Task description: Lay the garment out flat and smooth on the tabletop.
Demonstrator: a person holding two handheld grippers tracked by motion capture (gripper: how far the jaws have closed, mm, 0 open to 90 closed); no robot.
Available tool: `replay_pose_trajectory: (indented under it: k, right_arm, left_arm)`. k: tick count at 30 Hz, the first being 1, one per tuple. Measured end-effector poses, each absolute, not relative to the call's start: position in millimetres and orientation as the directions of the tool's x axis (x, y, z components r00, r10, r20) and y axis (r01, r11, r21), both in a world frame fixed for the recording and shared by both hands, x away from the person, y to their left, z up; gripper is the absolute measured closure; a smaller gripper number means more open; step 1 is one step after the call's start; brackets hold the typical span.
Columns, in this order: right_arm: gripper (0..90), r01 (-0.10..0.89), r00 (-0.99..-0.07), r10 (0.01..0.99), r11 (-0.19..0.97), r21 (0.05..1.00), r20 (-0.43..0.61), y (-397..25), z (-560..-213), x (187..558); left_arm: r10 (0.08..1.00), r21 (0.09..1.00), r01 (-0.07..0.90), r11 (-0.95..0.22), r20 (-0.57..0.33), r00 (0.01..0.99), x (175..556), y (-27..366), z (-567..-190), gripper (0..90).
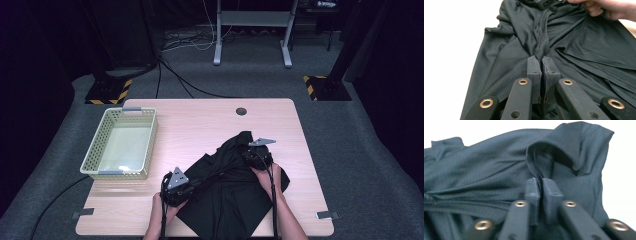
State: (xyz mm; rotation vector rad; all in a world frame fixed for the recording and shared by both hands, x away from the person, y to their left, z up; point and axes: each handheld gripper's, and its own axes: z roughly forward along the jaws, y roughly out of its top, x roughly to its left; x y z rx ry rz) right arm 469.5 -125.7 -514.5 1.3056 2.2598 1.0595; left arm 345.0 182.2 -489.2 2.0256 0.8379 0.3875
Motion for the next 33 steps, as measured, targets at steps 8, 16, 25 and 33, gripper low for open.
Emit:
replay_pose_trajectory:
  k: [8, 16, 25, 33]
  right_arm:
    - [88.5, 0.544, -0.502, 0.864, 0.276, 0.792, 0.044, -149, -496, 419]
    - [88.4, 0.493, -0.449, 0.892, 0.202, 0.846, 0.048, -182, -472, 346]
    - [88.4, 0.418, -0.430, 0.903, 0.205, 0.885, -0.006, -187, -438, 262]
    - [88.3, 0.378, -0.461, 0.885, 0.259, 0.889, -0.062, -181, -399, 311]
  left_arm:
    - [0.686, 0.841, 0.386, -0.380, -0.023, 0.727, 341, 180, -482, 85.9]
    - [0.646, 0.855, 0.343, -0.389, -0.012, 0.764, 323, 177, -472, 86.1]
    - [0.592, 0.881, 0.270, -0.390, 0.015, 0.806, 289, 182, -443, 86.2]
    - [0.646, 0.866, 0.307, -0.396, 0.025, 0.763, 340, 191, -412, 86.2]
